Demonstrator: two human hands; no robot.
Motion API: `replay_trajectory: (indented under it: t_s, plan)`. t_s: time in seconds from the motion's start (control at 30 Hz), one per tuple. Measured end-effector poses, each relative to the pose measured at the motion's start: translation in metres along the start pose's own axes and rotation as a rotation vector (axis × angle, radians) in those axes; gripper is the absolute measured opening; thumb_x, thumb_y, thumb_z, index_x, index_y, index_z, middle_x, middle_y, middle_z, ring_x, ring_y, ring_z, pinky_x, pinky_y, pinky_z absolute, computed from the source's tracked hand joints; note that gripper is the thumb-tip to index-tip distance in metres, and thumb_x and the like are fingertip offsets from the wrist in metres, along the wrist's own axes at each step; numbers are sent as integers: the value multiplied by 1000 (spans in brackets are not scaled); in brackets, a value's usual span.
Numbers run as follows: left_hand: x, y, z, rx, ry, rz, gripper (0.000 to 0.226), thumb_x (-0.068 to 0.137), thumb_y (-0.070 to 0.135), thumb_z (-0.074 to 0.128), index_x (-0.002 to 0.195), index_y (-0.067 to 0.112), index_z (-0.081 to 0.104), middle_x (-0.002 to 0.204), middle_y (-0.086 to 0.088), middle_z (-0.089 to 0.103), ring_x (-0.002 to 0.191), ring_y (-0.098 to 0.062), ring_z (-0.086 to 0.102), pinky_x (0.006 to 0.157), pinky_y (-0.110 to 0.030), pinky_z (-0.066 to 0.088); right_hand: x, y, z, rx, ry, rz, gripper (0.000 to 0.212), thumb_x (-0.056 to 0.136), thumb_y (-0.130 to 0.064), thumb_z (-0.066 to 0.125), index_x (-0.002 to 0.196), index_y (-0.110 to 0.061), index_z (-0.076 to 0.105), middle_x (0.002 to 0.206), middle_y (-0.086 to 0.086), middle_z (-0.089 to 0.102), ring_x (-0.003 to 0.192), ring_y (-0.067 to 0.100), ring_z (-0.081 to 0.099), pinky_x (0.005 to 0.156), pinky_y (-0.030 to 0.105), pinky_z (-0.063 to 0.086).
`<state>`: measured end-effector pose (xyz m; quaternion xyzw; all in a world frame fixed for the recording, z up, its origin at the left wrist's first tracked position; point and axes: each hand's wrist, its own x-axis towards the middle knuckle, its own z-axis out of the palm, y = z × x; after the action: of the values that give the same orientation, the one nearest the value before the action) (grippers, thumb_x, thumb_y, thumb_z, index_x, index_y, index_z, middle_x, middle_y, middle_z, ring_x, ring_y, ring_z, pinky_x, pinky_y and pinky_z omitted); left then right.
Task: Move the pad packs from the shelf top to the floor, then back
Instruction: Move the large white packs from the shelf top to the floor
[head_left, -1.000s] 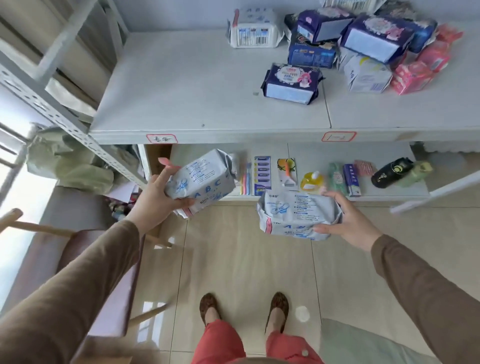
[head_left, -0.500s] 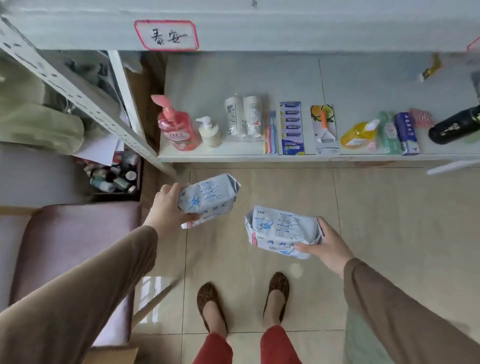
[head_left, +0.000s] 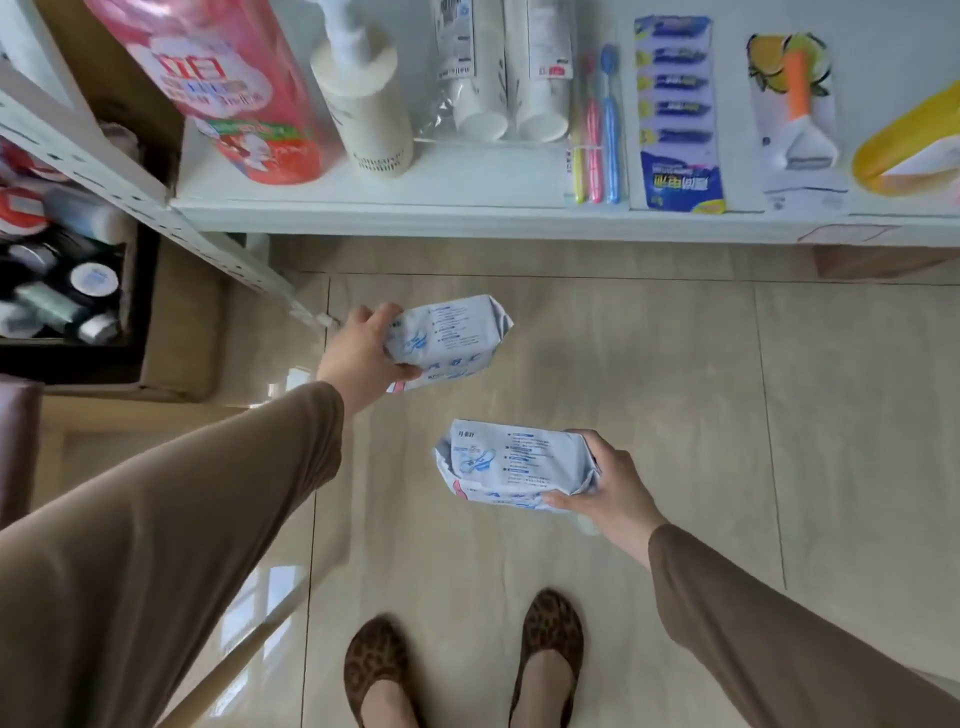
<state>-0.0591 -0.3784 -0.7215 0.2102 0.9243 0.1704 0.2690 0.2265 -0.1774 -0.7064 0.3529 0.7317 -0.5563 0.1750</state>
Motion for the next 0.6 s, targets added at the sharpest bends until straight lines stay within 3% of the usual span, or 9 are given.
replay_trajectory:
  t_s: [0.17, 0.37, 0.47, 0.6]
  plan:
    - [77, -3, 39, 105, 9, 62, 82, 64, 41, 87, 133, 34, 42, 119, -3, 47, 97, -30, 60, 83, -44, 56, 74, 27, 21, 8, -2, -34, 67, 63, -33, 89, 120, -39, 55, 121, 1, 62, 120, 21, 56, 99, 43, 52]
    - [146, -6, 67, 120, -1, 104, 79, 70, 26, 86, 137, 31, 43, 126, -8, 42, 97, -33, 60, 74, -33, 47, 145, 38, 29, -1, 2, -127, 63, 67, -24, 88, 119, -36, 55, 120, -3, 60, 115, 19, 58, 95, 40, 53]
    - [166, -9, 76, 123, -24, 99, 83, 73, 18, 83, 142, 32, 39, 130, -10, 39, 101, -35, 59, 84, -35, 49, 173, 38, 30, -39, 20, -197, 64, 67, -19, 88, 119, -37, 55, 121, -9, 52, 115, 10, 54, 97, 30, 48]
    - [167, -11, 79, 74, -59, 83, 94, 77, 18, 82, 152, 37, 28, 137, -8, 37, 112, -34, 55, 100, -39, 47, 199, 31, 32, -92, 48, -231, 67, 68, -18, 88, 121, -39, 53, 118, -10, 47, 110, 0, 51, 90, 12, 38]
